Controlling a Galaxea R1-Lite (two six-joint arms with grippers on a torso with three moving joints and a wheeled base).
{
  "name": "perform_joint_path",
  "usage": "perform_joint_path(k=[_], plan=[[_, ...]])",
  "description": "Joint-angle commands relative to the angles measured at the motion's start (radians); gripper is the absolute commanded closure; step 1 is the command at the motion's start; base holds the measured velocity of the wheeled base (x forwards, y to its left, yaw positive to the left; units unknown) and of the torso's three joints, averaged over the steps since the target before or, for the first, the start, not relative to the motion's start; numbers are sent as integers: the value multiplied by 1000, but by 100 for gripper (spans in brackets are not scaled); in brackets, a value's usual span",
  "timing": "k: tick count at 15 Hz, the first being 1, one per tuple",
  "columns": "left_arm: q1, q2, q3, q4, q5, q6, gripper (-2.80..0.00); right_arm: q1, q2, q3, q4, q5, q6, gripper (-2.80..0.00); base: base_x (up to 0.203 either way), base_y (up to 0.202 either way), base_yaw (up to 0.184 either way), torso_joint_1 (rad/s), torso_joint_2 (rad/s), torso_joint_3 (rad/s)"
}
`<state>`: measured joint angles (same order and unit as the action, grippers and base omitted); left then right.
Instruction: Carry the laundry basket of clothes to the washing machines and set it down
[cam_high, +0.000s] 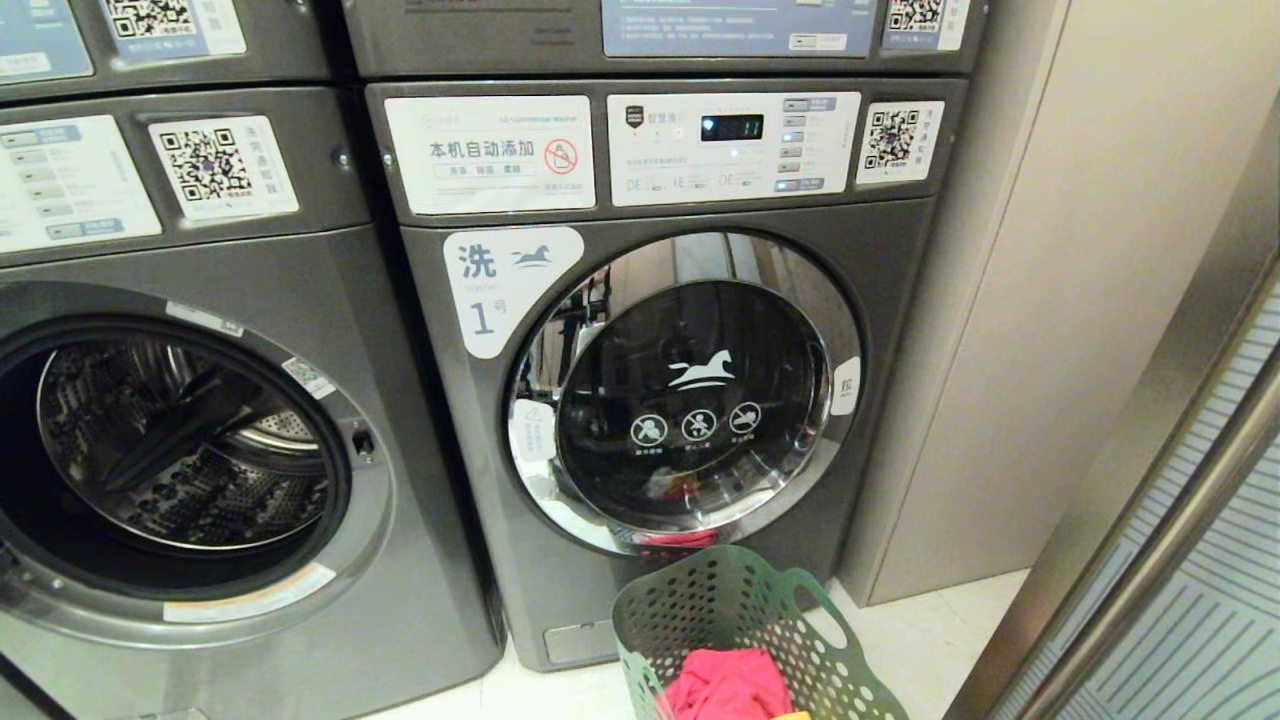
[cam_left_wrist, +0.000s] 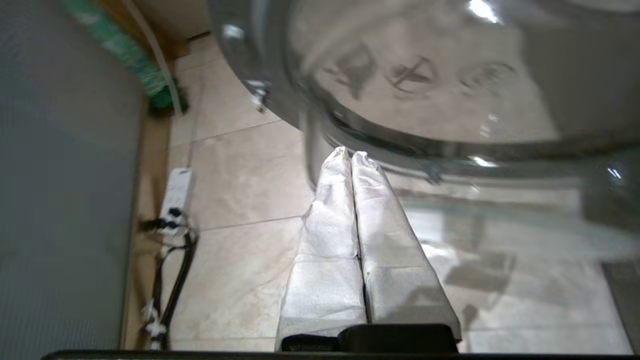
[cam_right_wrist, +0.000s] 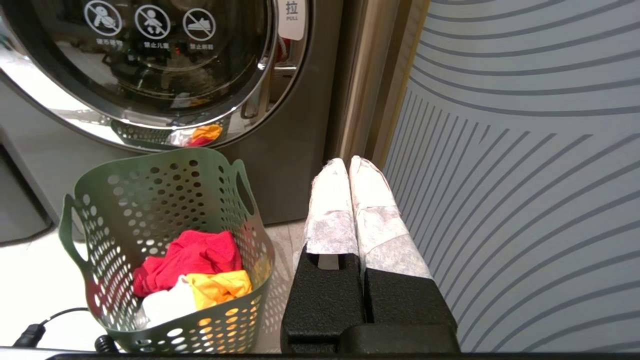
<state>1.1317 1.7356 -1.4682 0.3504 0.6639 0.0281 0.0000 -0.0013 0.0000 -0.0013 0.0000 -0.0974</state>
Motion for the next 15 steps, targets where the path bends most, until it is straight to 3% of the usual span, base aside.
perform_joint_path(k=[1,5,6,7,9,11,13,15], plan=[[-132,-236,174,-7,-61,10,0,0,1,0,0,0,-1,0,0,0,0,0,0,0],[-625,-555,579,-147,-198,26,0,0,1,0,0,0,-1,0,0,0,0,0,0,0],[-755,-639,703,-204,-247,31,0,0,1,0,0,0,-1,0,0,0,0,0,0,0],[-839,-724,829,-255,-318,44,0,0,1,0,0,0,-1,0,0,0,0,0,0,0],[-923,-911,1083,-353,-498,104,0,0,1,0,0,0,-1,0,0,0,0,0,0,0],[-960,-1089,1263,-424,-613,144,0,0,1,0,0,0,-1,0,0,0,0,0,0,0],[-982,-1267,1383,-449,-689,162,0,0,1,0,0,0,-1,0,0,0,0,0,0,0],[-1041,-1439,1430,-394,-707,155,0,0,1,0,0,0,-1,0,0,0,0,0,0,0]])
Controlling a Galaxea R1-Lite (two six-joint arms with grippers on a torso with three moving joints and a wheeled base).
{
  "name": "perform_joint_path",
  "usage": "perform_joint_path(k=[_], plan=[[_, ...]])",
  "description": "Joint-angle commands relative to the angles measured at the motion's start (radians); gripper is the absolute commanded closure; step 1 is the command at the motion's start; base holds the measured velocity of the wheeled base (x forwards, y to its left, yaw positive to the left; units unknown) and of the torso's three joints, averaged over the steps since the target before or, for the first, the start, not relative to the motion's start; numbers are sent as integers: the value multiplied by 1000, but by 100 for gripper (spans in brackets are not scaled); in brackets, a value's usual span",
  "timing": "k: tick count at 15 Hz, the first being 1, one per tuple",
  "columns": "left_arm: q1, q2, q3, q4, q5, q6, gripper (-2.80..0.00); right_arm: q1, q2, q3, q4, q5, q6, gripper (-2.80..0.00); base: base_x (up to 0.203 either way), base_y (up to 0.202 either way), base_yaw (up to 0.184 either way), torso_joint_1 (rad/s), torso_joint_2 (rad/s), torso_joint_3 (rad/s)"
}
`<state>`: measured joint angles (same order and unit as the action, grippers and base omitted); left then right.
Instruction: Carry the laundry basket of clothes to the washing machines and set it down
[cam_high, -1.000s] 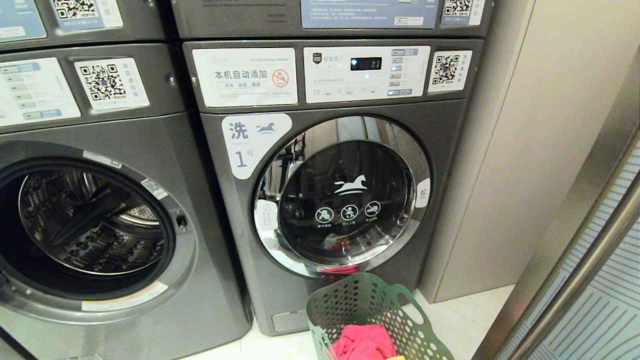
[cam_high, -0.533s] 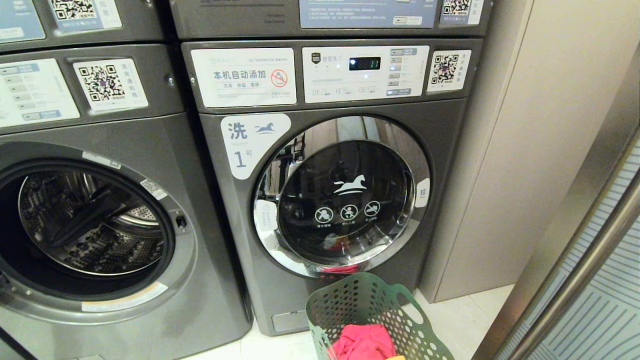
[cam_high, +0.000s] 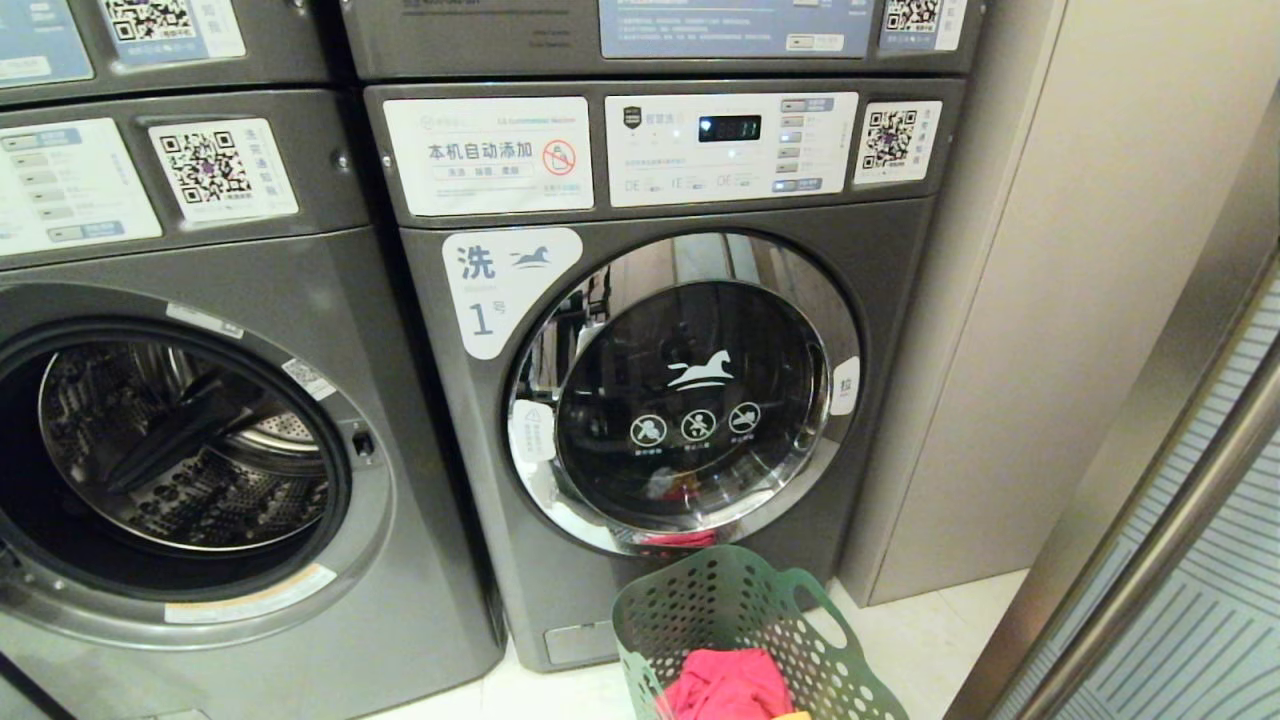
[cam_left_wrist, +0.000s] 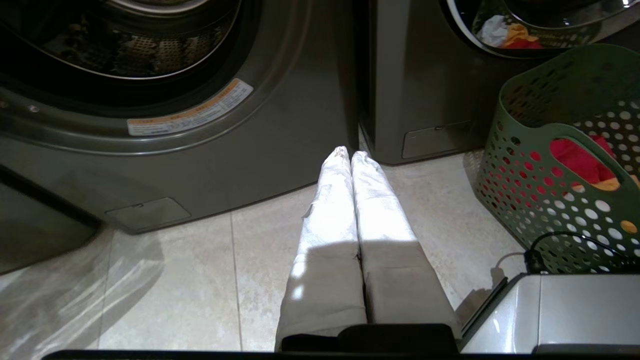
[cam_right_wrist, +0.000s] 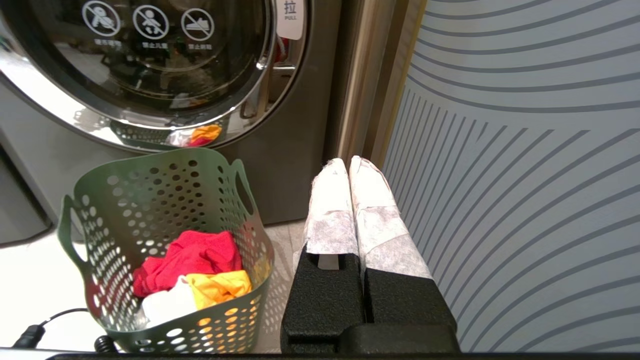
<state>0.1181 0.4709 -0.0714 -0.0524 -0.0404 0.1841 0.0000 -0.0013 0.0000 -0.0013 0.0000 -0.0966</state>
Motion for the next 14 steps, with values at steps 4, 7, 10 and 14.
perform_joint_path(k=[4,7,10,14], plan=[[-110,-454,64,48,9,-41,0,0,1,0,0,0,-1,0,0,0,0,0,0,0],[-124,-472,71,57,22,-92,0,0,1,0,0,0,-1,0,0,0,0,0,0,0],[-126,-472,71,55,33,-114,0,0,1,0,0,0,1,0,0,0,0,0,0,0],[-126,-472,71,57,34,-115,0,0,1,0,0,0,1,0,0,0,0,0,0,0]])
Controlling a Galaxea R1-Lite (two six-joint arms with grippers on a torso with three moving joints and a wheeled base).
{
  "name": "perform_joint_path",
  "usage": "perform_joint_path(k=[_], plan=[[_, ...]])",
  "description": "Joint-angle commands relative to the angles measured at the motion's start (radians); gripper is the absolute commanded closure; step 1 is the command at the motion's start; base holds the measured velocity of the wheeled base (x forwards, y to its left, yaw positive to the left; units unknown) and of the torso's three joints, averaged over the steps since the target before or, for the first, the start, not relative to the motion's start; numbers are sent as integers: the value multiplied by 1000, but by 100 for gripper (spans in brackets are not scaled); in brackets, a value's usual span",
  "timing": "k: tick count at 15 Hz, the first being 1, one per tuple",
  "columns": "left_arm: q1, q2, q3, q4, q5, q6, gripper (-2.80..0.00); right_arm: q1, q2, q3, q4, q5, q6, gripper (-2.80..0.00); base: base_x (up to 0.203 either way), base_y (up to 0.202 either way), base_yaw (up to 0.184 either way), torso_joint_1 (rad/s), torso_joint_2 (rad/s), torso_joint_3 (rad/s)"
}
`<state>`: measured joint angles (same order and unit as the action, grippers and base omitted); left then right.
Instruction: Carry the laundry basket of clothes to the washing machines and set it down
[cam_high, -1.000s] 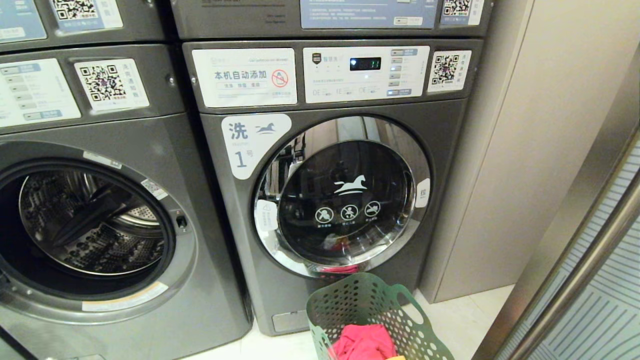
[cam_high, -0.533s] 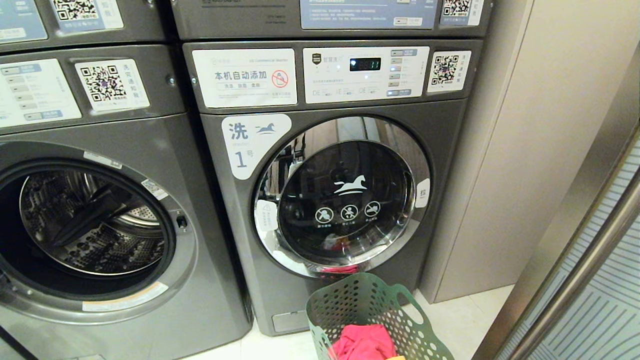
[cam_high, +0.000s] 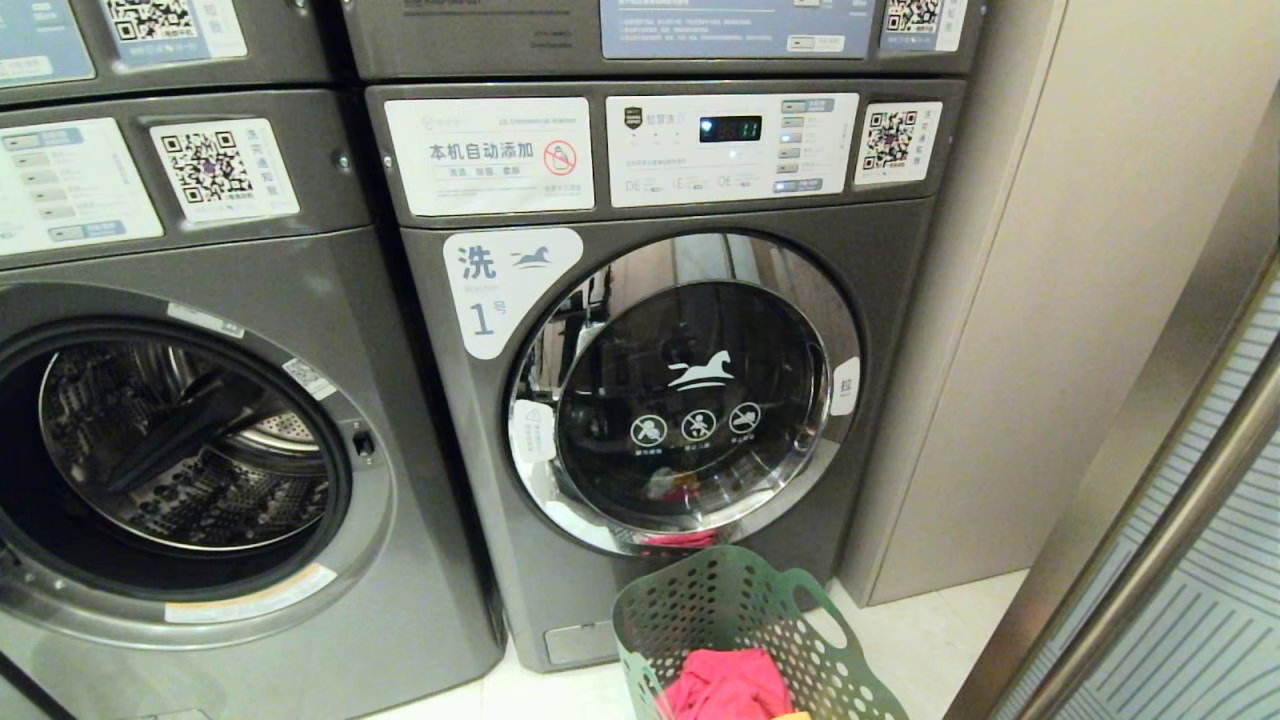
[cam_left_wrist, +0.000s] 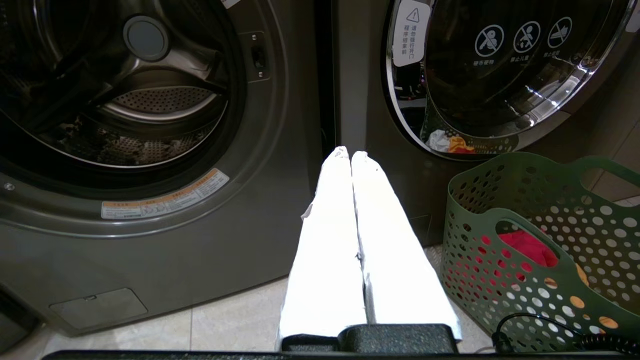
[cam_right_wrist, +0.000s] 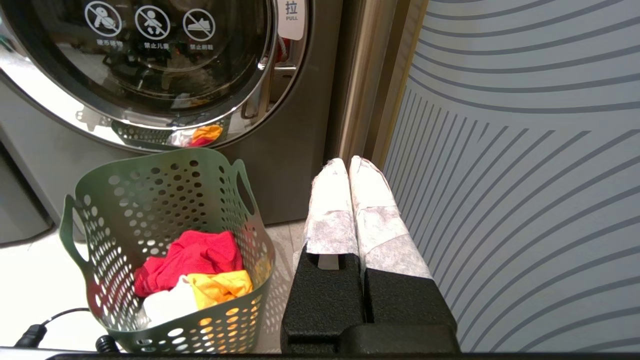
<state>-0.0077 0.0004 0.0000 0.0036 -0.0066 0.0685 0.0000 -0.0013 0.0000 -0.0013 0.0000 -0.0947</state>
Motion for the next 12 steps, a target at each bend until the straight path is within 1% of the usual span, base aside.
perform_joint_path(k=[1,12], plan=[[0,-2,0,1,0,-1,0,0,1,0,0,0,0,0,0,0,0,0,0,0],[0,-2,0,1,-3,1,0,0,1,0,0,0,-2,0,0,0,0,0,0,0]])
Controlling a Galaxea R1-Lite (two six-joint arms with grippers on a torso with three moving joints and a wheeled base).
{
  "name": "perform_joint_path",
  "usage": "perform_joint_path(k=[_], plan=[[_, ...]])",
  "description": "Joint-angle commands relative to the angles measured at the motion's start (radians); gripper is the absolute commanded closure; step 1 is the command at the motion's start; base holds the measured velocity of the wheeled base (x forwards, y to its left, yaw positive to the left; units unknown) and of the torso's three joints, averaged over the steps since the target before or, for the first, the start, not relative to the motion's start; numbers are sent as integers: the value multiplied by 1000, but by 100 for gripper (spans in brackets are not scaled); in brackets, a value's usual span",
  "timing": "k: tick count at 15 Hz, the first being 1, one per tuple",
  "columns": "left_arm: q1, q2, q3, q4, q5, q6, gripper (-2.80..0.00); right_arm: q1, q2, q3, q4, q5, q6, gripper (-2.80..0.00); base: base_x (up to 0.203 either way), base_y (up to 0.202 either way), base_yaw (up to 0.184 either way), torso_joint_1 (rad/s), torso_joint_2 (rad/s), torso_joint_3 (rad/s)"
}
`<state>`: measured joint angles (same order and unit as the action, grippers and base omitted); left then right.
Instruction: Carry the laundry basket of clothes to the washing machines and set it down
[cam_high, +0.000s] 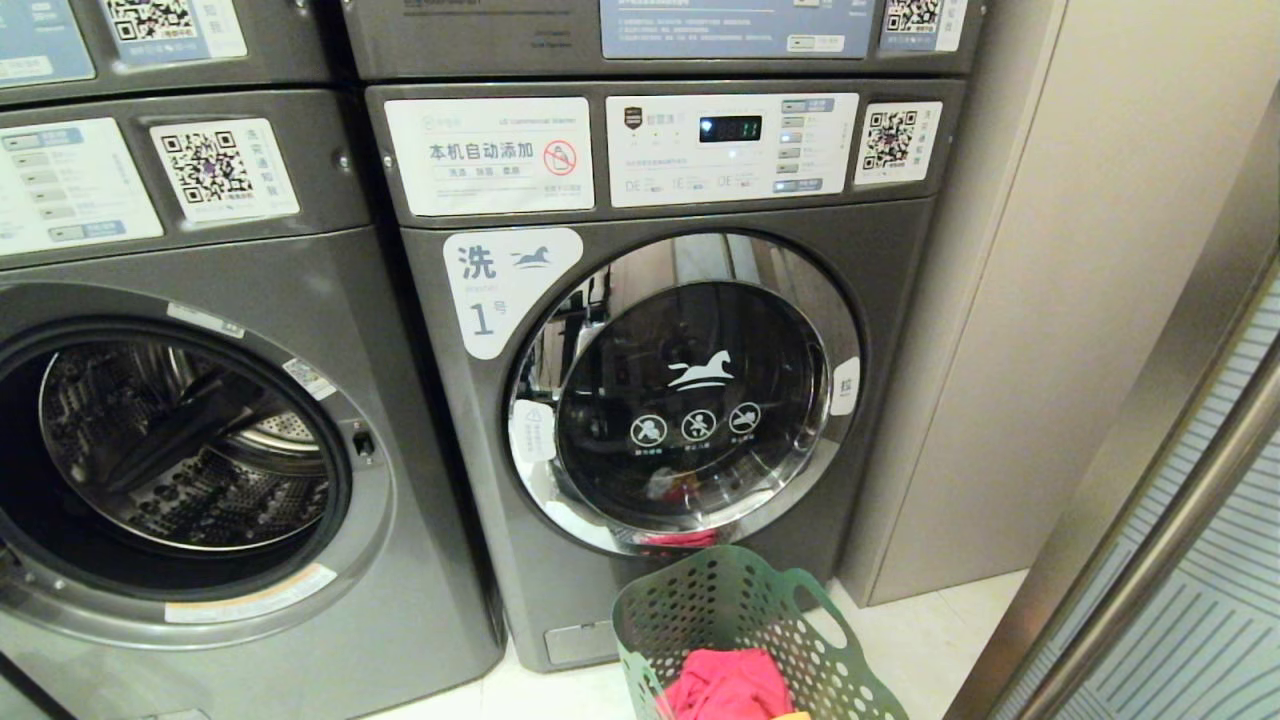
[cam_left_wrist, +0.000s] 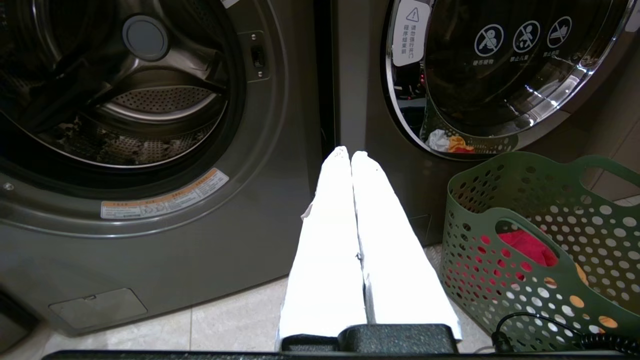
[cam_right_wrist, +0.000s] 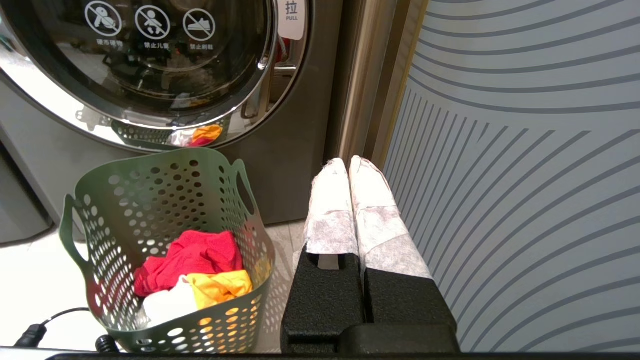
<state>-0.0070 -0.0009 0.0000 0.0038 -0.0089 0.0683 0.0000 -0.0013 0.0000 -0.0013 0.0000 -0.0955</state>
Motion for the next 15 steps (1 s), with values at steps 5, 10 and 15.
perform_joint_path(k=[5,10,15], plan=[[0,-1,0,1,0,-1,0,0,1,0,3,0,-1,0,0,0,0,0,0,0],[-1,-1,0,1,0,-1,0,0,1,0,0,0,-1,0,0,0,0,0,0,0],[0,-1,0,1,0,-1,0,0,1,0,0,0,-2,0,0,0,0,0,0,0]])
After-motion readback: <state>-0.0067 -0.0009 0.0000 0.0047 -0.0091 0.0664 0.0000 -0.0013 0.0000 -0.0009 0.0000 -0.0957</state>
